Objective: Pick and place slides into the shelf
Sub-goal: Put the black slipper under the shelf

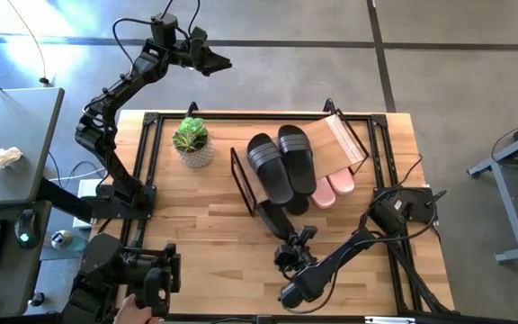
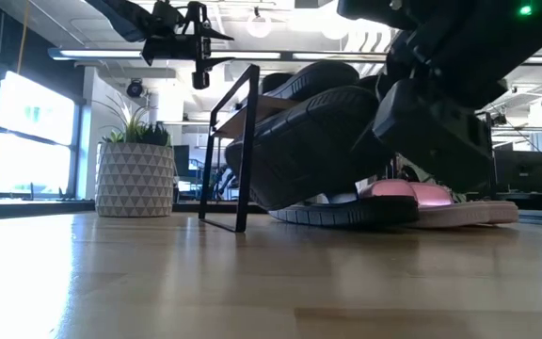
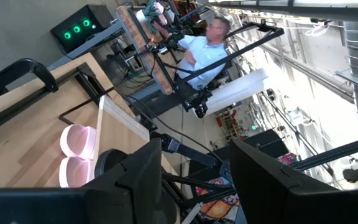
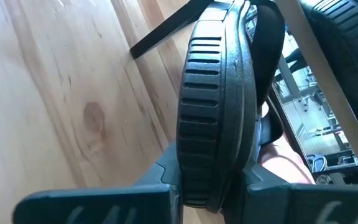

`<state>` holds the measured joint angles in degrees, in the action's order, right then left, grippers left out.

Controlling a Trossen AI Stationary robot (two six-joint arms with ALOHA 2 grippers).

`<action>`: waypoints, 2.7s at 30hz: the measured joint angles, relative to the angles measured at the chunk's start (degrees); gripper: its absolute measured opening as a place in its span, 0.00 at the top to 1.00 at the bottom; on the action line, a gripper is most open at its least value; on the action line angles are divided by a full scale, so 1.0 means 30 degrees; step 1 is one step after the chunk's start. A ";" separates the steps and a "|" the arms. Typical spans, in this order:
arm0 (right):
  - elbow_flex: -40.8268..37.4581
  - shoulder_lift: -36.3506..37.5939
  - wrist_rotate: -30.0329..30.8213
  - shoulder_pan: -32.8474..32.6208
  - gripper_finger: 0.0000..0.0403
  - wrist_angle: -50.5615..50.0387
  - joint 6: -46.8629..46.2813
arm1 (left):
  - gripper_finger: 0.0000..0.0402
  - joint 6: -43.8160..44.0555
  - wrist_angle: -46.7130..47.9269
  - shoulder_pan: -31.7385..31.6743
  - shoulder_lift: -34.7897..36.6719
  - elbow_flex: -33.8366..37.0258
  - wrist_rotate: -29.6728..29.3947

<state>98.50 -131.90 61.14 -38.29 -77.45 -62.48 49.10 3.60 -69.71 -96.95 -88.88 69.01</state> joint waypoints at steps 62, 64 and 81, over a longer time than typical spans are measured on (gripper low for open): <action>-0.0015 -0.0080 -0.3057 0.0371 0.50 0.1286 -0.5723 | 0.57 -0.1362 0.1435 0.0001 0.0000 0.0004 0.0211; -0.0015 -0.0060 -0.3164 0.0085 0.50 0.0477 -0.6714 | 0.57 -0.1362 0.1435 0.0001 0.0000 0.0007 0.0211; 0.0000 0.3101 -0.3551 -0.2028 0.67 -0.1903 -1.5818 | 0.57 -0.1362 0.1420 0.0001 0.0000 0.0000 0.0211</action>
<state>98.50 -122.59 50.48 -44.38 -83.16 -109.93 45.01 7.86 -69.71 -96.95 -88.88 69.65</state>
